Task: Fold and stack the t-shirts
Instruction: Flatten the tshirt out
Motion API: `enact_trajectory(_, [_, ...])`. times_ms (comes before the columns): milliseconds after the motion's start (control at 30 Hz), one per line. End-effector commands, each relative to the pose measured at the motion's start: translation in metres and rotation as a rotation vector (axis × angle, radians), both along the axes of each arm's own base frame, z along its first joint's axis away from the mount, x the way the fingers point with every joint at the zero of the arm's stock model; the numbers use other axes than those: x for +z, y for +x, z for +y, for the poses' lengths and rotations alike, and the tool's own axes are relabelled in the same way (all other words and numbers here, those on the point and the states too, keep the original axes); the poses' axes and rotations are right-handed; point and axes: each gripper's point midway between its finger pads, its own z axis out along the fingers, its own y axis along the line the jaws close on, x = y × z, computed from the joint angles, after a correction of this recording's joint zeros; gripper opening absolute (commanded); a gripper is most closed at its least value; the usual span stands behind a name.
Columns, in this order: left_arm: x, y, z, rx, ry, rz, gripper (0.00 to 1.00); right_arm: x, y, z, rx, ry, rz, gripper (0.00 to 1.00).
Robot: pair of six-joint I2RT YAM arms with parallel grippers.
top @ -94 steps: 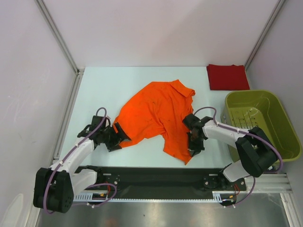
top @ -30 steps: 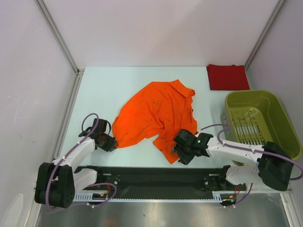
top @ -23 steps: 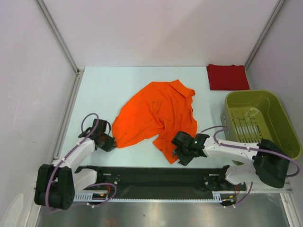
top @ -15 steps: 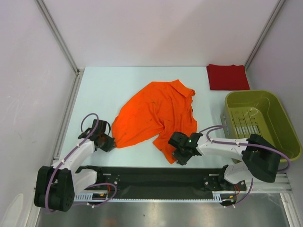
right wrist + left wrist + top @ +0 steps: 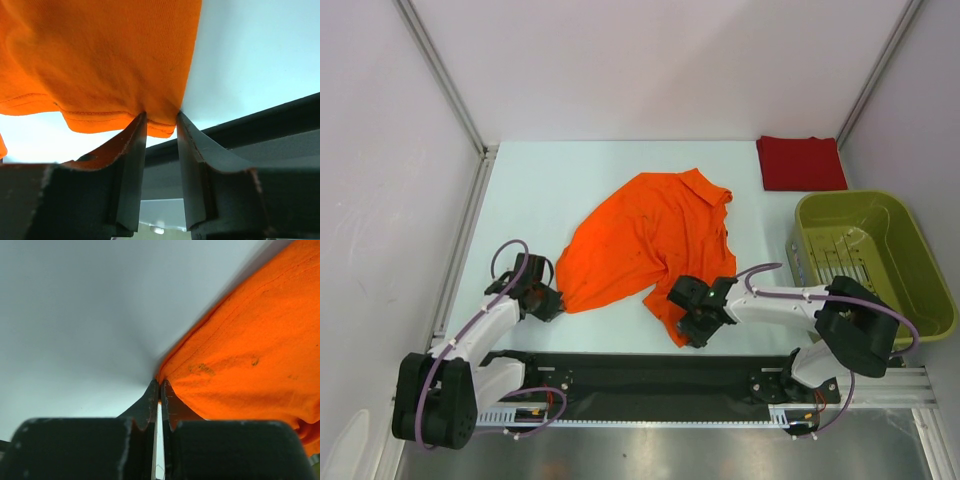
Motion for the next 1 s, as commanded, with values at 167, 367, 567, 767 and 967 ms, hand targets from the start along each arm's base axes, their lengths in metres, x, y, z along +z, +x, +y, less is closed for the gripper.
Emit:
enact_trajectory(167, [0.011,0.004,0.013,-0.007,0.071,-0.045,0.03,-0.024,-0.009,-0.022,0.046,-0.102,0.073,0.0])
enact_trajectory(367, [0.035,0.018,0.018,-0.107,0.135,-0.152,0.0,0.009,0.026,-0.04,0.144,-0.117,-0.108,0.0])
enact_trajectory(567, [0.114,0.059,0.01,-0.336,0.217,-0.415,0.0,0.116,0.097,-0.048,0.381,-0.097,-0.512,0.0])
enact_trajectory(767, [0.225,0.089,0.005,-0.464,0.319,-0.675,0.01,0.257,0.137,-0.062,0.601,-0.117,-0.915,0.0])
enact_trajectory(967, [0.348,0.081,-0.004,-0.546,0.395,-1.007,0.0,0.409,0.133,-0.092,0.662,-0.21,-1.276,0.0])
